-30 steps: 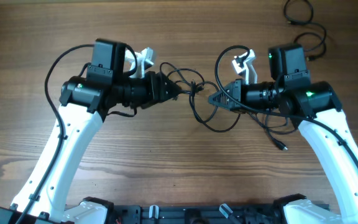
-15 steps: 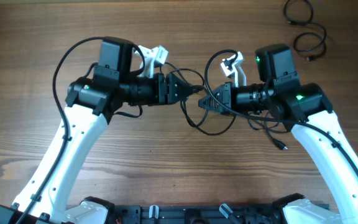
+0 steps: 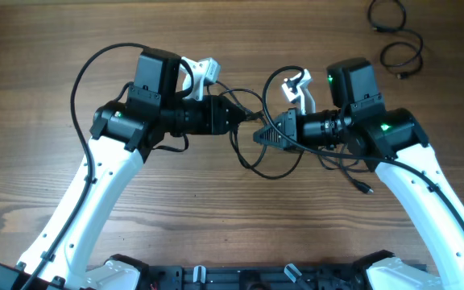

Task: Untangle cables
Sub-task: 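Pull the cable with the right gripper to the right and release it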

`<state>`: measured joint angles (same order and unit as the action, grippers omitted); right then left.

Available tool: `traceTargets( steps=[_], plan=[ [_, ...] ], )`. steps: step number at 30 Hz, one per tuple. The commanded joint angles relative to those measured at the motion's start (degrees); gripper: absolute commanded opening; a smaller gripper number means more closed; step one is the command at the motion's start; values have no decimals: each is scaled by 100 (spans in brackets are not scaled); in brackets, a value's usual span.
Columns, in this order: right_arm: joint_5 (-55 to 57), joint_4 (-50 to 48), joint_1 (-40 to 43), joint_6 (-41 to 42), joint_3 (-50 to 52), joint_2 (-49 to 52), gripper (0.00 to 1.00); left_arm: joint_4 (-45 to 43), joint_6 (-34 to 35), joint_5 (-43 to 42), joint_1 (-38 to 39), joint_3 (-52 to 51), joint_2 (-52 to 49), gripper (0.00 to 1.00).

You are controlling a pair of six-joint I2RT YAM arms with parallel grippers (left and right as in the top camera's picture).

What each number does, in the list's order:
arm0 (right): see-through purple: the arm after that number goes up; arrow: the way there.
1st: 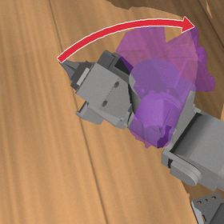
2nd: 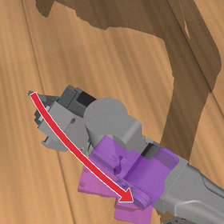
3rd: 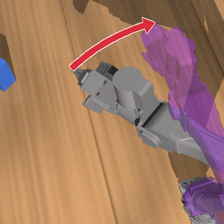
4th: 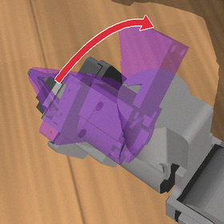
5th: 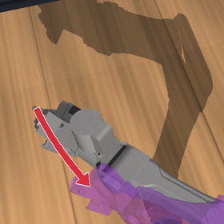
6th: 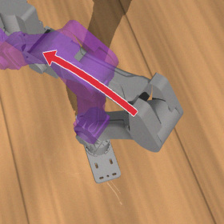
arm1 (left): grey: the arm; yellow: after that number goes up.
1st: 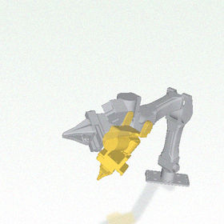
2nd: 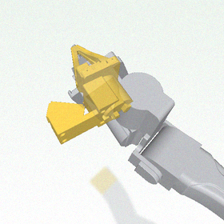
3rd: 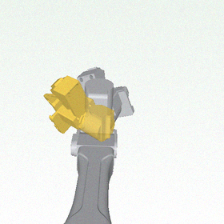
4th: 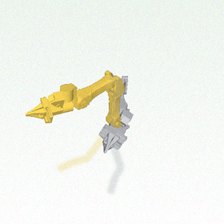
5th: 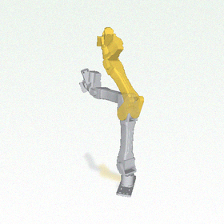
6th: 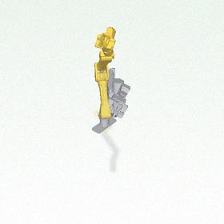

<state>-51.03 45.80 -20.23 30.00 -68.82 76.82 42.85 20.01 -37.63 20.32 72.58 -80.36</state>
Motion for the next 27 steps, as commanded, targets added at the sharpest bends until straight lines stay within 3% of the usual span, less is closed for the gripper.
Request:
traceTargets(
  steps=[1,12,21,25,26,27],
  plan=[
    [-179,-37,-24,22,-83,-52,4,20,-70,127,20,-24,-2,33],
    [-160,-376,-22,177,-83,-52,4,120,-74,109,278,-24,-2,16],
    [52,-1010,-22,776,-83,-52,4,264,-74,109,348,-24,-2,16],
    [-262,-1255,-22,1010,-83,-52,4,260,-70,212,385,-24,-2,38],
    [-262,-1255,-22,1010,-83,-52,5,260,-70,225,385,-24,-2,53],
    [-262,-1257,-22,1010,-83,-52,4,260,-70,238,385,-24,-2,58]
  ],
)
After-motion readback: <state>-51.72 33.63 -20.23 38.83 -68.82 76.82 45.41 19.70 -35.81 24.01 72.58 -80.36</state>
